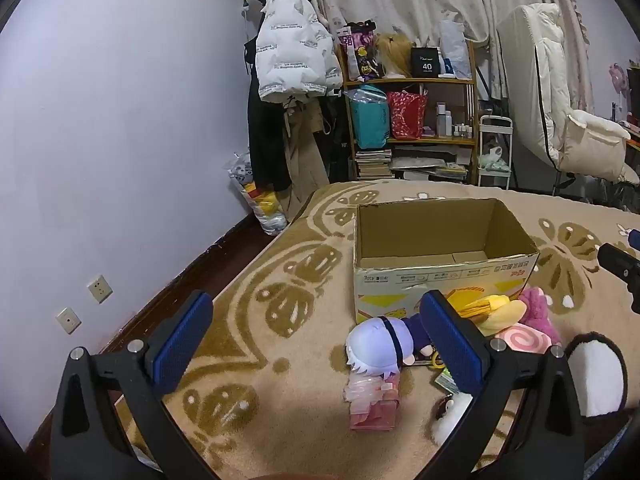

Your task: Organize soft objects

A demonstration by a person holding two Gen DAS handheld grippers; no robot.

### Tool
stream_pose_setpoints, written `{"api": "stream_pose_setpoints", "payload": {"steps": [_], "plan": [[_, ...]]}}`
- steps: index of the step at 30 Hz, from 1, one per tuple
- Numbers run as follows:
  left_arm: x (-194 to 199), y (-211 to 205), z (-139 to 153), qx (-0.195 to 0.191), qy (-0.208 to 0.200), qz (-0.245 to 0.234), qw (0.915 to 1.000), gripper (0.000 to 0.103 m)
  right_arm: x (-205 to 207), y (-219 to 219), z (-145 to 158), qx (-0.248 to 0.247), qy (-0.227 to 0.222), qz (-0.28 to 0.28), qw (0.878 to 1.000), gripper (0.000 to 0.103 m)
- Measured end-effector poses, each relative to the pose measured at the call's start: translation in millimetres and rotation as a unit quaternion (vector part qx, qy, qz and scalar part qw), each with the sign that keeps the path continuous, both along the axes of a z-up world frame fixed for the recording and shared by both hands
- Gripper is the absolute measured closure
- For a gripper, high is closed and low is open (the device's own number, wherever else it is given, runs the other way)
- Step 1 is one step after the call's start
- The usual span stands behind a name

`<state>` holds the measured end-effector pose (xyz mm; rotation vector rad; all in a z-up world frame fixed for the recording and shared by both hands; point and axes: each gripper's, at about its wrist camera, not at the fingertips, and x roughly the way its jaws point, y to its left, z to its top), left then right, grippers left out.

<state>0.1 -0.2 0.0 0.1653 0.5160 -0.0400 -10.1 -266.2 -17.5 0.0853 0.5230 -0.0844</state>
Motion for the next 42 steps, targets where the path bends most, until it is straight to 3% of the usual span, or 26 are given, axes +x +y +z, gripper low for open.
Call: {"api": "stream_pose_setpoints", "payload": {"steps": [42], "plan": [[0.0,7.0,3.5,-0.007,-0.008,0.001,0.9999,0.001,0.1,0.1,-0.2,-0.001,-0.002,0.0,1.0,0.0]]}}
